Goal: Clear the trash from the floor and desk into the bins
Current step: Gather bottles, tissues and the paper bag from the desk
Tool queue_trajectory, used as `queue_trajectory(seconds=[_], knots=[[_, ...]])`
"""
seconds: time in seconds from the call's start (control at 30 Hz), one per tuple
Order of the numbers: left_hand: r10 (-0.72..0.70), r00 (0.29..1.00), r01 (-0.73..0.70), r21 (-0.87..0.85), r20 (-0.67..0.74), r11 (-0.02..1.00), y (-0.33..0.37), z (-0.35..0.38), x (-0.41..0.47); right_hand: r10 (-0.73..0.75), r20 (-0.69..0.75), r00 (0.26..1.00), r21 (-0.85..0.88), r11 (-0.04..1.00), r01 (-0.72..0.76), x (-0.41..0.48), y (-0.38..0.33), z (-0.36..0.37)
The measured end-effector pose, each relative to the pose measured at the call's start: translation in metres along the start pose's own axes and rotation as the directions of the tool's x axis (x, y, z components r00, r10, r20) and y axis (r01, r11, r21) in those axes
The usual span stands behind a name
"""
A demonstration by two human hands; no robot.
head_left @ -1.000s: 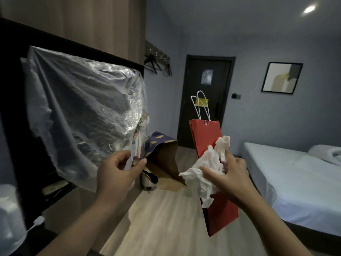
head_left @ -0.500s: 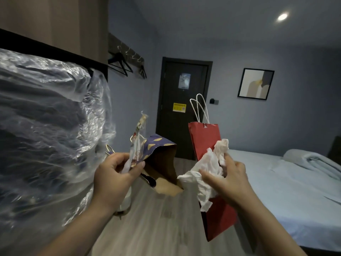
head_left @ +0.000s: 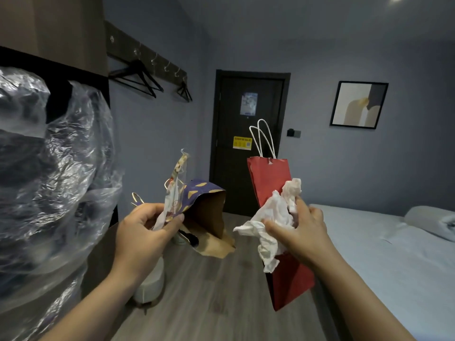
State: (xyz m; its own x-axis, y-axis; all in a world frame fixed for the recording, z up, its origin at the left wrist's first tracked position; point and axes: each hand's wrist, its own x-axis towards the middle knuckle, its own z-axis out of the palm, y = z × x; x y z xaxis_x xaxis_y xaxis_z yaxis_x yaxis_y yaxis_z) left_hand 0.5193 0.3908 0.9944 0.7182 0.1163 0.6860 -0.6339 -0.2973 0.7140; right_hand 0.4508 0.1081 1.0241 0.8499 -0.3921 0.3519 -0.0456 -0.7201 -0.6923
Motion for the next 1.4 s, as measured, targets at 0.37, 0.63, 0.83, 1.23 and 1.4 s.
queue_trajectory(seconds=[0.37, 0.63, 0.83, 1.23, 1.4], knots=[[-0.075, 0.997, 0.075, 0.025, 0.001, 0.997, -0.119, 0.095, 0.097, 0.017, 0.056, 0.998, 0.006, 1.000, -0.018, 0.159, 0.045, 0.085], [-0.122, 0.992, 0.119, 0.070, 0.031, 0.990, -0.226, 0.147, 0.215, 0.063, 0.086, 0.994, -0.002, 0.998, -0.063, 0.299, 0.045, 0.168], [-0.177, 0.981, 0.169, 0.101, 0.079, 0.980, -0.289, 0.206, 0.271, 0.088, 0.126, 0.988, -0.006, 0.996, -0.088, 0.389, 0.075, 0.214], [-0.232, 0.972, 0.232, 0.258, -0.031, 0.938, -0.388, 0.344, 0.381, 0.026, 0.239, 0.971, 0.063, 0.997, -0.042, 0.610, 0.153, 0.281], [-0.271, 0.960, 0.281, 0.303, -0.076, 0.911, -0.433, 0.377, 0.412, 0.011, 0.299, 0.954, 0.073, 0.997, -0.034, 0.678, 0.173, 0.318]])
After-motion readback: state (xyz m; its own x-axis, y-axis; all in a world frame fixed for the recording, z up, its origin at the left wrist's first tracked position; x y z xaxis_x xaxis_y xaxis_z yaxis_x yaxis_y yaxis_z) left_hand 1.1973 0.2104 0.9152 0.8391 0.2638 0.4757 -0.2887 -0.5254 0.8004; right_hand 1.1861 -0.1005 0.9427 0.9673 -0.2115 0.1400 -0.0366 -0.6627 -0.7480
